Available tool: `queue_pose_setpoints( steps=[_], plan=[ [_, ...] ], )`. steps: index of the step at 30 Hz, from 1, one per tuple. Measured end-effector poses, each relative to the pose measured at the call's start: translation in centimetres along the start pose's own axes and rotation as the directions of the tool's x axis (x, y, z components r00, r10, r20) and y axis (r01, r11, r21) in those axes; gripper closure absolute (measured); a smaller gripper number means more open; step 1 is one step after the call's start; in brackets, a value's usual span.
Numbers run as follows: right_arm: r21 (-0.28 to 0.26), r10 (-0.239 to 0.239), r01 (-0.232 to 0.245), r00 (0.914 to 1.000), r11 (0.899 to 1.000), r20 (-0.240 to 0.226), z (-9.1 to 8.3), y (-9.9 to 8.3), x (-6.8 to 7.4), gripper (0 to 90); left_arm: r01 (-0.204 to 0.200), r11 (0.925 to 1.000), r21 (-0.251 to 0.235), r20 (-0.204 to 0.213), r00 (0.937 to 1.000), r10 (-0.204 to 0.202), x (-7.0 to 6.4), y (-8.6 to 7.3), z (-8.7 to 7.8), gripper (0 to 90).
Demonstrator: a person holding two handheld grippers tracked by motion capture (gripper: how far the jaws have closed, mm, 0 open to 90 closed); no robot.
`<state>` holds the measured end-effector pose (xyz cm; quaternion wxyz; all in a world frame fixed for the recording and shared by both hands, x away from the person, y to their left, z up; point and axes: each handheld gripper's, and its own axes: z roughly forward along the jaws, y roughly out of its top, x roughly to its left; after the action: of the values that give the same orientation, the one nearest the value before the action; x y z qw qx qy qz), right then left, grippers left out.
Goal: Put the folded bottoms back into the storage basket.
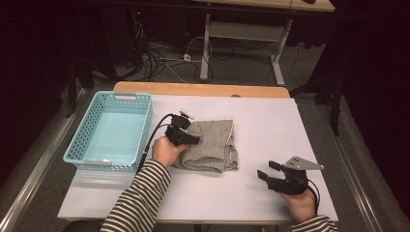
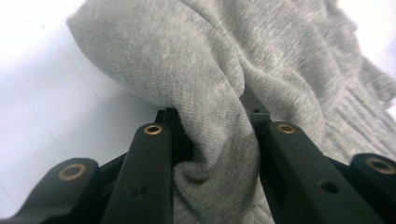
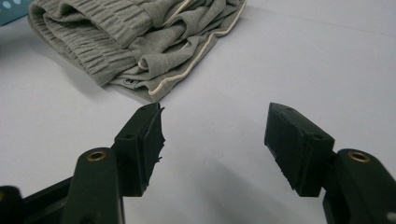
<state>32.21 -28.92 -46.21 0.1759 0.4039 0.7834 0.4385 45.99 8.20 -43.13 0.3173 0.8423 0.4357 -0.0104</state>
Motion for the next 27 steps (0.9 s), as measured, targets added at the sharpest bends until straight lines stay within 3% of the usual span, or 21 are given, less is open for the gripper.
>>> queue_pose_setpoints(
  steps=[13, 16, 18, 27],
  plan=[
    [-0.004, 0.001, -0.001, 1.0, 1.0, 0.002, -0.1, 0.0, -0.1, 37.4, -0.069, 0.9969, -0.037, 0.0, 0.9976, 0.069, -1.7, 1.4, -2.6, 70.7],
    [-0.004, 0.001, -0.001, 1.0, 1.0, 0.001, -0.1, 0.0, -0.1, 37.4, -0.077, 0.9958, -0.051, 0.004, 0.997, 0.077, -1.9, 1.6, -3.2, 70.8],
    [-0.003, 0.0, 0.0, 1.0, 1.0, 0.0, -0.1, 0.0, -0.1, 37.4, -0.059, 0.9961, -0.065, 0.044, 0.9971, 0.062, -1.8, 1.7, -3.7, 71.1],
    [-0.002, -0.001, 0.001, 1.0, 1.0, 0.001, -0.1, 0.0, 0.0, 37.4, -0.077, 0.9939, -0.079, 0.045, 0.9957, 0.081, -2.0, 1.9, -5.4, 71.4]
  ],
)
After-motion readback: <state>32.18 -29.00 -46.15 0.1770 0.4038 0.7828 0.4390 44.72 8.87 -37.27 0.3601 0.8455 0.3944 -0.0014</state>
